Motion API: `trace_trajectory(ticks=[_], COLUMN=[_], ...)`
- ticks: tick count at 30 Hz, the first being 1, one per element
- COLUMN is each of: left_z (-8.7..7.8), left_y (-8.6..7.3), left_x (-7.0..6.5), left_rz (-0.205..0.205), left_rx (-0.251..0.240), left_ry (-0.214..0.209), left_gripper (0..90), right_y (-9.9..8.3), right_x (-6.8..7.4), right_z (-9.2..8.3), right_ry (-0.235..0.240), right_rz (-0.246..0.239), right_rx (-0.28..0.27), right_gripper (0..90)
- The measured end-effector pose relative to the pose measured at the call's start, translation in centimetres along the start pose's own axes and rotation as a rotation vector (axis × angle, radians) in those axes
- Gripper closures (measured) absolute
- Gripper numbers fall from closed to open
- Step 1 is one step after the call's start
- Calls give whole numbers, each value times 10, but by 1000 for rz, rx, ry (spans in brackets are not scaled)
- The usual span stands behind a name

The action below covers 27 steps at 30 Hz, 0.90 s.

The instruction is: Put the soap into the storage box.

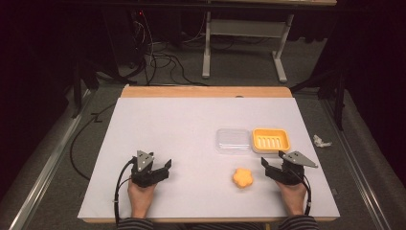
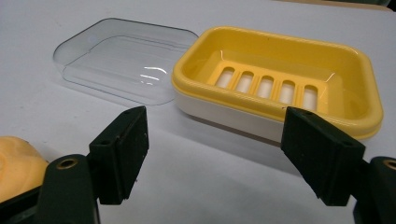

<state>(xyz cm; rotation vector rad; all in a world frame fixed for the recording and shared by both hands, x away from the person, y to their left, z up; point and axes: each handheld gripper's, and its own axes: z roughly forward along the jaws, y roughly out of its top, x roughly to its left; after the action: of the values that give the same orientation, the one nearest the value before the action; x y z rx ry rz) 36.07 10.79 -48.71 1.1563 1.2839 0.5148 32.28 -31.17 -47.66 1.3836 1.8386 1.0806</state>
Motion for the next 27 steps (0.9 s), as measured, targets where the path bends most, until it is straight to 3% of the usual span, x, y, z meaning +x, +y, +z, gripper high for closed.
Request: trace_trajectory(ticks=[8,11,15,16,17,20,24,27], left_z=[1,3,2,2,0,0,-1,-1], left_y=[-1,-4,-5,-4,-2,0,-2,-2], left_x=[-1,-3,-4,-4,-2,0,-2,-3], left_rz=[3,35,54,44,22,-8,17,21], left_rx=[-4,34,33,18,3,9,16,9], left_ry=[4,-1,-7,2,-1,-11,-27,-21], left_gripper=[259,269,266,266,241,240,237,236], right_y=[0,0,0,0,1,1,1,1], right_x=[-1,-7,-9,-8,-2,4,-1,-1], right_z=[1,1,1,1,3,4,2,2], right_ry=[4,33,43,36,-13,-44,-48,-33], right_rz=[8,56,63,56,24,-9,25,21], right_rx=[5,9,3,6,26,39,24,22], right_gripper=[232,232,234,239,233,229,235,248])
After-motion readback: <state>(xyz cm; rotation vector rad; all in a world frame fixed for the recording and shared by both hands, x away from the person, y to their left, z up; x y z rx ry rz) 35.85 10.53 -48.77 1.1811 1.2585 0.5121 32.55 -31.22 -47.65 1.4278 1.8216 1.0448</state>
